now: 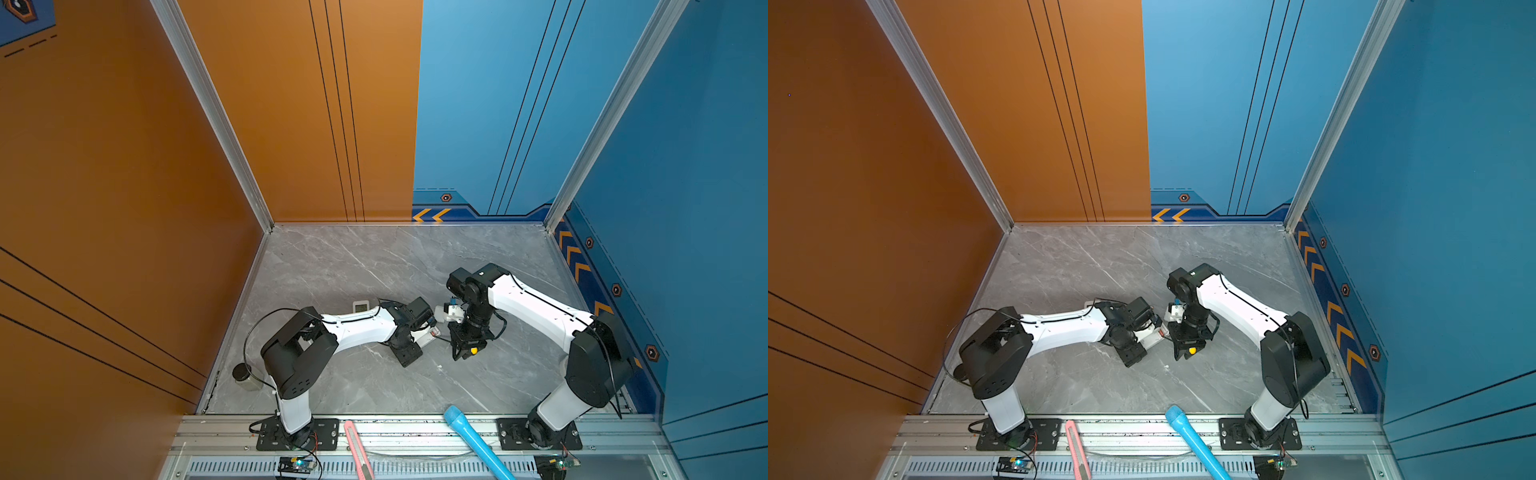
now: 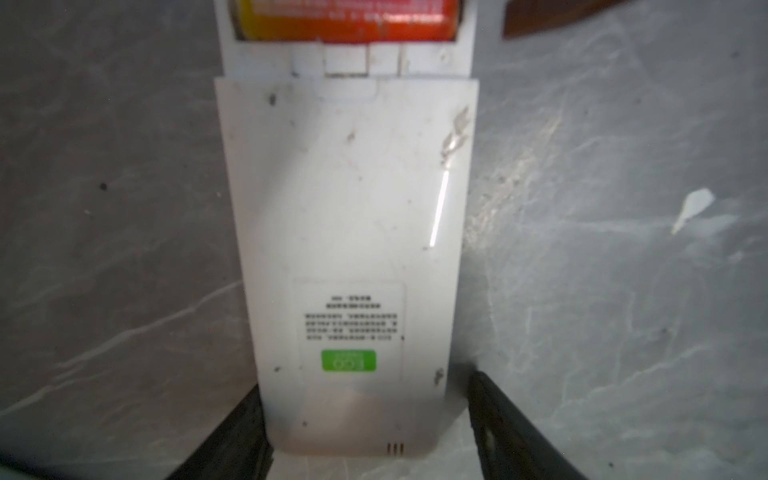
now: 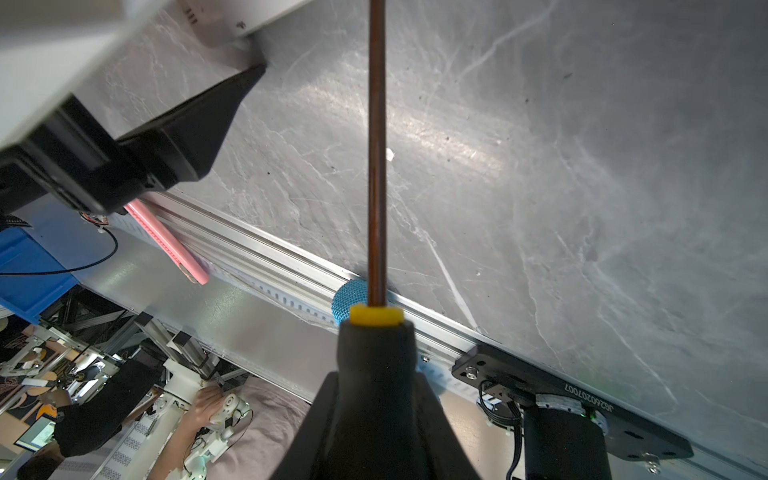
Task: Unload the batteries from the remote control
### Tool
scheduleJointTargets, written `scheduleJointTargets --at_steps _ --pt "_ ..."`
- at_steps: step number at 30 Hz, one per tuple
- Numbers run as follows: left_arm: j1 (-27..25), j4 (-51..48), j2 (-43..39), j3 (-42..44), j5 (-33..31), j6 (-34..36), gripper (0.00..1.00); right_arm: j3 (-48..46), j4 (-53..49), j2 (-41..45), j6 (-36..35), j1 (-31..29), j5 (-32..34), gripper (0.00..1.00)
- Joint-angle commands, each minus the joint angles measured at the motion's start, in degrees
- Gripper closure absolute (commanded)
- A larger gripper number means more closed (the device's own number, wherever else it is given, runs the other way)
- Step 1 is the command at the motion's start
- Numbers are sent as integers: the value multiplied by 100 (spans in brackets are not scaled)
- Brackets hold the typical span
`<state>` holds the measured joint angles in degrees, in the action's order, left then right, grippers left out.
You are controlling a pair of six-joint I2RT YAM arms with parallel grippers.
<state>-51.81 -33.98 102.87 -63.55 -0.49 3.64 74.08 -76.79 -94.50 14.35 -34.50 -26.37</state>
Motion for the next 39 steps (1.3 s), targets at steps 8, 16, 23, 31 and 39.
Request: scheduleJointTargets --at_steps 8,16,23,31,39 --pt "-66 242 75 134 -155 120 33 456 -410 -385 -230 -11 328 100" --pt "-99 246 102 91 -224 84 36 549 -619 -483 -286 15 256 100" --pt "-135 242 86 84 -275 76 37 777 -802 -656 -356 81 377 100" --pt "-159 242 116 68 -408 121 38 946 -925 -777 -565 166 527 100" --pt "-162 290 285 -49 -1153 609 32 723 -463 -663 -1090 500 981 100"
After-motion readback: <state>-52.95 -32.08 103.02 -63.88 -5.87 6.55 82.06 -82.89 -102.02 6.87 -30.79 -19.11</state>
